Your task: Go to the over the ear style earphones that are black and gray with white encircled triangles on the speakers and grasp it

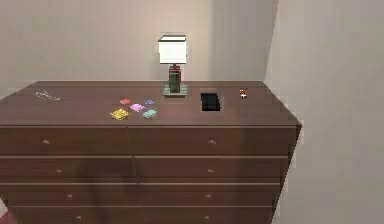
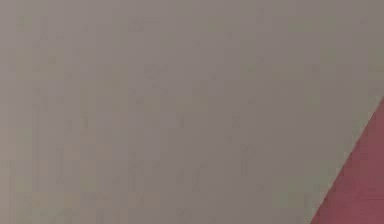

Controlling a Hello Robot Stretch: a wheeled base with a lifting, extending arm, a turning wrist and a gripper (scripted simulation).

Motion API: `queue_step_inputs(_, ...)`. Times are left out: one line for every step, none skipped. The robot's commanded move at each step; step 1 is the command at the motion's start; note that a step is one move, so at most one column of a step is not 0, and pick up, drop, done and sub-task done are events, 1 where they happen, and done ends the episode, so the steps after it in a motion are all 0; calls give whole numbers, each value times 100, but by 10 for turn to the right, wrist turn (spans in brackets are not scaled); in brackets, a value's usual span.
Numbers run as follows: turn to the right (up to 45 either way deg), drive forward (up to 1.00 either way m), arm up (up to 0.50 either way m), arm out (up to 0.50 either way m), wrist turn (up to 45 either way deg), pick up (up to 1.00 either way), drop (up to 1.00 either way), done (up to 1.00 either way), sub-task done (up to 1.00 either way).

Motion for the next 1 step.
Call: queue_step_inputs(-450,0,0,0,0,0,0,0,0)
